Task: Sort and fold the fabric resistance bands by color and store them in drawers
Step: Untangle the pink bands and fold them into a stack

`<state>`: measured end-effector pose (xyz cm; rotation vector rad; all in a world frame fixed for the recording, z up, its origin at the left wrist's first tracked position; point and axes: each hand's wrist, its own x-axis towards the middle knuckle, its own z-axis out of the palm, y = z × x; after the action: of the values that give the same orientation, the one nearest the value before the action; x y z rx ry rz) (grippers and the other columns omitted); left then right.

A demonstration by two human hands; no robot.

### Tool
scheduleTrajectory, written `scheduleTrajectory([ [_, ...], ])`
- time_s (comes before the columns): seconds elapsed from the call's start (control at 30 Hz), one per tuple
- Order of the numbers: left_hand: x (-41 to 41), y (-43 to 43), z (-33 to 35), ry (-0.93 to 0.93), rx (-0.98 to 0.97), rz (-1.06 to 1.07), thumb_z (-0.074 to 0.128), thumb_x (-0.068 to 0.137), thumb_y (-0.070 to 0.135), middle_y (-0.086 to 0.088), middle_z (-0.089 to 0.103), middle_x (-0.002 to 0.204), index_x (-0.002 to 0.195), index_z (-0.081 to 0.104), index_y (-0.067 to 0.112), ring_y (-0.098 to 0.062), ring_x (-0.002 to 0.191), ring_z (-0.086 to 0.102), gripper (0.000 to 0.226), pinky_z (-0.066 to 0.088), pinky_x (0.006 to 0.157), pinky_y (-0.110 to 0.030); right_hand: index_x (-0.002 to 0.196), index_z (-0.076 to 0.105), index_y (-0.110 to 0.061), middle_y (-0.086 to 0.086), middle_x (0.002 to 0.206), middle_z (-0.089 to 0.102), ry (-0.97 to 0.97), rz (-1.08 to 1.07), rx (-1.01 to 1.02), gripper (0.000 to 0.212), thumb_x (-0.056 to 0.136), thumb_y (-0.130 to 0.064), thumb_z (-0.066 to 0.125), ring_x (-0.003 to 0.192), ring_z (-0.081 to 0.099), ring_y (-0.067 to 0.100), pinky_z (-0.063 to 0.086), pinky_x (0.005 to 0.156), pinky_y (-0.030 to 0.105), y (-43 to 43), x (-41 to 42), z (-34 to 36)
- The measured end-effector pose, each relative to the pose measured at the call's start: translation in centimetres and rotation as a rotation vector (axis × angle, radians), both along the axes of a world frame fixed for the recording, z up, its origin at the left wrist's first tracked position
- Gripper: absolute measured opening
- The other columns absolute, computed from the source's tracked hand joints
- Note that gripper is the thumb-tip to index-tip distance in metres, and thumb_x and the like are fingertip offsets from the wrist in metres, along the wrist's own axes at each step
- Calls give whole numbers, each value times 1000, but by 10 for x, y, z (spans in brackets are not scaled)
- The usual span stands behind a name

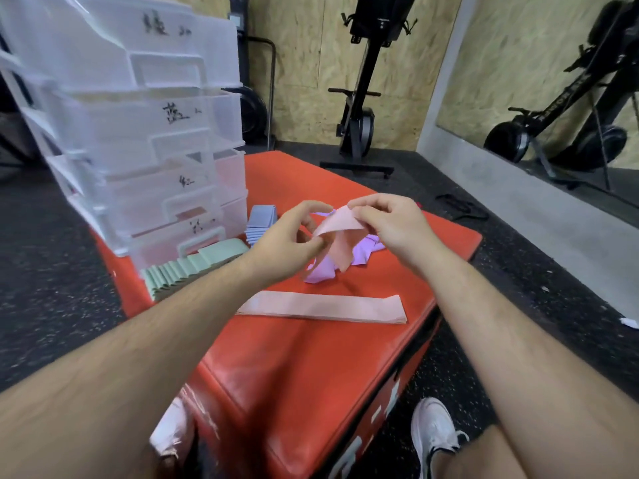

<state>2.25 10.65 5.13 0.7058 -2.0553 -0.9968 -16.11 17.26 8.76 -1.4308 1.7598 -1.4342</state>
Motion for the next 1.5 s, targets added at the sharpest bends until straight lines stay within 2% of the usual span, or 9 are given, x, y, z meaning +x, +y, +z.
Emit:
scheduleTrajectory([
  [0.07, 6, 2, 2, 51, 57, 29, 54, 97, 11, 2, 54, 79, 117, 58, 18, -5, 50, 53, 21, 44, 44, -20, 94, 77, -13, 9, 93, 77, -56, 84, 46, 12, 88, -22, 73, 83, 68, 13, 57, 89, 39, -3, 8, -1],
  [0.2, 17, 3, 4, 78, 168, 136, 53, 97, 19, 5, 61, 76, 106, 63, 20, -14, 64, 64, 13, 50, 60, -28, 104, 74, -20, 1, 99, 76, 18, 176, 128, 41, 69, -33, 90, 93, 70, 12, 54, 90, 28, -7, 20, -8],
  [0.37, 37, -6, 8, -59, 268, 99, 59, 94, 38, -7, 59, 75, 96, 70, 23, -19, 62, 66, 19, 58, 63, -39, 100, 69, -27, -15, 69, 62, 287, 111, 159, 20, 83, -17, 72, 55, 53, -1, 46, 56, 16, -12, 25, -18],
  [0.57, 72, -12, 10, -310, 333, -85, 75, 81, 18, -1, 55, 82, 100, 70, 24, -15, 68, 57, 21, 51, 61, -32, 89, 76, -30, -24, 82, 71, 488, 233, 269, 4, 87, -28, 73, 76, 58, -15, 40, 67, 2, -1, 4, -18],
  [0.7, 82, -16, 6, -329, 369, -155, 73, 82, 17, 2, 62, 81, 89, 62, 18, -13, 73, 61, 14, 53, 67, -35, 86, 76, -28, -7, 82, 72, 533, 255, 409, 16, 81, -43, 76, 77, 60, 7, 48, 72, 29, 3, -12, -18],
  [0.83, 87, -26, -4, -279, 408, -68, 76, 85, 26, -1, 61, 76, 82, 62, 14, -14, 74, 60, 19, 58, 76, -38, 81, 73, -20, -13, 66, 65, 485, 321, 542, 27, 75, -43, 84, 63, 55, 4, 40, 61, 21, 20, -22, -10],
  [1.1, 93, -33, -21, -330, 372, 135, 73, 86, 8, -1, 57, 67, 79, 64, 14, -11, 59, 52, 13, 45, 49, -18, 107, 70, -15, 4, 81, 68, 377, 270, 637, 28, 82, -13, 81, 72, 60, 16, 45, 69, 33, 35, -64, -19],
  [1.27, 88, -38, -40, -540, 160, 328, 63, 85, 4, -15, 68, 82, 89, 66, 4, -30, 71, 68, 5, 60, 68, -37, 106, 64, -9, 11, 81, 64, 364, 198, 671, 22, 87, -1, 73, 62, 57, 17, 48, 55, 27, 34, -73, -42],
  [1.5, 78, -39, -58, -747, -58, 356, 70, 82, 13, -2, 62, 86, 97, 70, 9, -23, 87, 58, 16, 36, 69, -23, 94, 71, -23, -5, 84, 65, 611, 143, 640, 17, 81, -22, 81, 72, 59, 14, 45, 62, 26, 23, -73, -73],
])
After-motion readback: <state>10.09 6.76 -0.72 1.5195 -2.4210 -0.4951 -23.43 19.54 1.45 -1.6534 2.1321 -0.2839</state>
